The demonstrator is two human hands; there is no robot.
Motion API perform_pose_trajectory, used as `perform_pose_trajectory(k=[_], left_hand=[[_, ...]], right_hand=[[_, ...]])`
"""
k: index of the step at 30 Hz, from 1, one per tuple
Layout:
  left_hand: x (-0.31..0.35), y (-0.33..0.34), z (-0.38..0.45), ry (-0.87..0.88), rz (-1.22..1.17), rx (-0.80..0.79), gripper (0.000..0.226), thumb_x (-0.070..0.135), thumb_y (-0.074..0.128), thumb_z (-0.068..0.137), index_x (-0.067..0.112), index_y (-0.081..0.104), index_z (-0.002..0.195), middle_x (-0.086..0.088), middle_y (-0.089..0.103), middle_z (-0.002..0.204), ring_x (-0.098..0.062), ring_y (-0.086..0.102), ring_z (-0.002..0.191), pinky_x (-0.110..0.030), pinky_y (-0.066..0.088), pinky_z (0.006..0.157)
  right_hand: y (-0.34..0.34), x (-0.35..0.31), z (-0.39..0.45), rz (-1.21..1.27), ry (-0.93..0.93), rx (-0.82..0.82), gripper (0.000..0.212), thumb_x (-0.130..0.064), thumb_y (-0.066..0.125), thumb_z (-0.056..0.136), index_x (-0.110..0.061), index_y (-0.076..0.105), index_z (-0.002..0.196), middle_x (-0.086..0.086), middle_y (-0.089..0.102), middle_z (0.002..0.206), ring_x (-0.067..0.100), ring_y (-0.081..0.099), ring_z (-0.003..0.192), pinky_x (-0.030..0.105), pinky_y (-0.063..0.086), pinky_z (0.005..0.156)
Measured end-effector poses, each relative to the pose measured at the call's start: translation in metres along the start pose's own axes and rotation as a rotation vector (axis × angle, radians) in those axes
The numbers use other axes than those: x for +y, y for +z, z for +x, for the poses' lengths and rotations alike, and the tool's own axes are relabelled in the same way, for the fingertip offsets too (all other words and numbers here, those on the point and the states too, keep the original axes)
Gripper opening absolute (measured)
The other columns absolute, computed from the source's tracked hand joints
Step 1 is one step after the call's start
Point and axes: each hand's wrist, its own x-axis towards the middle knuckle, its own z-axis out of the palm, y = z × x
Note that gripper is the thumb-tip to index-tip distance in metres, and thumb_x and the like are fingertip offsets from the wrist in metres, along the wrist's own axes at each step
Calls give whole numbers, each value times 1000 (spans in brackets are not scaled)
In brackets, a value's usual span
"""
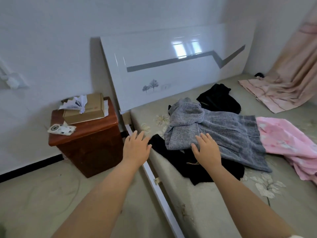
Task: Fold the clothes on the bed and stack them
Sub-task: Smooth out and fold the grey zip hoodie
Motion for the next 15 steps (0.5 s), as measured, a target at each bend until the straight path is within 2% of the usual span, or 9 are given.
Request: perform_pose_trajectory(k=[5,10,15], left_hand=[[-14,36,116,115,-64,-98,44,37,32,97,18,36,136,-1,29,148,-21,17,138,-35,21,109],[-21,103,231,211,-66,-177,45,36,35,95,16,35,136,-2,31,145,-22,23,135,-35,23,108],[-11,186,325,260,-159,-295,46,37,39,95,14,36,135,-3,35,142,-22,27,132,-35,29,104]], right_hand=[[35,22,89,-54,162,-115,45,-32,39,97,-12,40,137,3,39,145,19,23,139,31,19,113],[93,53,197,26,377,-214,41,-31,42,96,-7,49,128,9,55,128,23,47,120,34,40,97],[177,84,282,95,634,-351,50,-35,44,95,-10,38,137,9,44,139,25,45,123,45,41,100]])
